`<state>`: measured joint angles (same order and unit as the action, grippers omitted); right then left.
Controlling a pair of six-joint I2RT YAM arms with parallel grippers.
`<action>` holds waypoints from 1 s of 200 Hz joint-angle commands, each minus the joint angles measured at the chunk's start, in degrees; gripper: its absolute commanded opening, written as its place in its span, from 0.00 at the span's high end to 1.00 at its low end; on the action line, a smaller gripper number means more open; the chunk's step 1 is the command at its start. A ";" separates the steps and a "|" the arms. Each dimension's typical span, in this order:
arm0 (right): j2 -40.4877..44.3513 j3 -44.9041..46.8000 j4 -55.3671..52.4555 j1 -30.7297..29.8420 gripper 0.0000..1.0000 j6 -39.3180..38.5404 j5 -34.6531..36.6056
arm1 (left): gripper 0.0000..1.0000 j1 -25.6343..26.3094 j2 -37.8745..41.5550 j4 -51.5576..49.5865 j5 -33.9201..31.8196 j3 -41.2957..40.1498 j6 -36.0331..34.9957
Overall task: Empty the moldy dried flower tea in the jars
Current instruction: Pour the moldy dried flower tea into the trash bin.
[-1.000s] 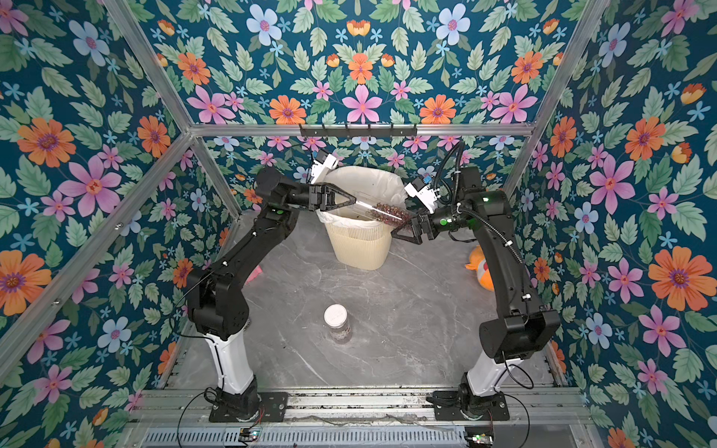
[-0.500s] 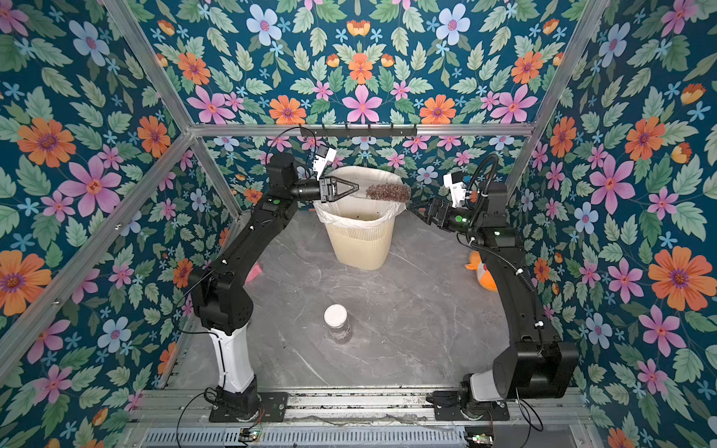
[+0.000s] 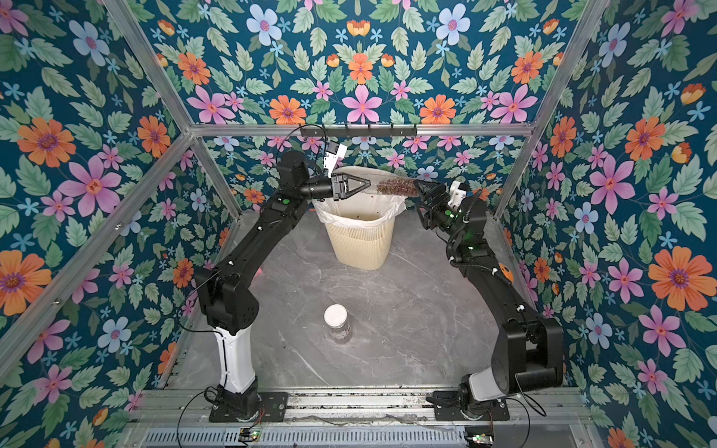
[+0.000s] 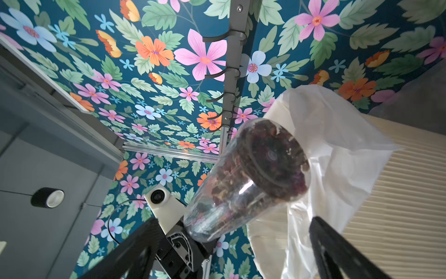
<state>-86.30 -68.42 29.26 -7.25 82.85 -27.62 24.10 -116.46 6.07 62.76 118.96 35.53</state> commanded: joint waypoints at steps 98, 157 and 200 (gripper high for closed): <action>-7.22 -1.51 15.29 -5.90 0.14 18.43 18.32 | 1.00 1.92 -1.40 7.89 0.90 -0.04 2.21; -10.79 -4.82 16.32 -5.99 0.35 19.69 20.06 | 1.00 2.18 -1.05 13.42 3.91 -1.71 5.71; -11.78 -5.17 17.50 -5.98 0.50 20.29 21.07 | 1.00 2.09 -0.65 13.62 4.04 -2.49 5.95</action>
<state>-97.71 -73.08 42.98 -13.23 99.37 -8.27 26.17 -117.89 15.40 64.82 116.49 40.60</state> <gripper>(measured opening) 0.519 0.076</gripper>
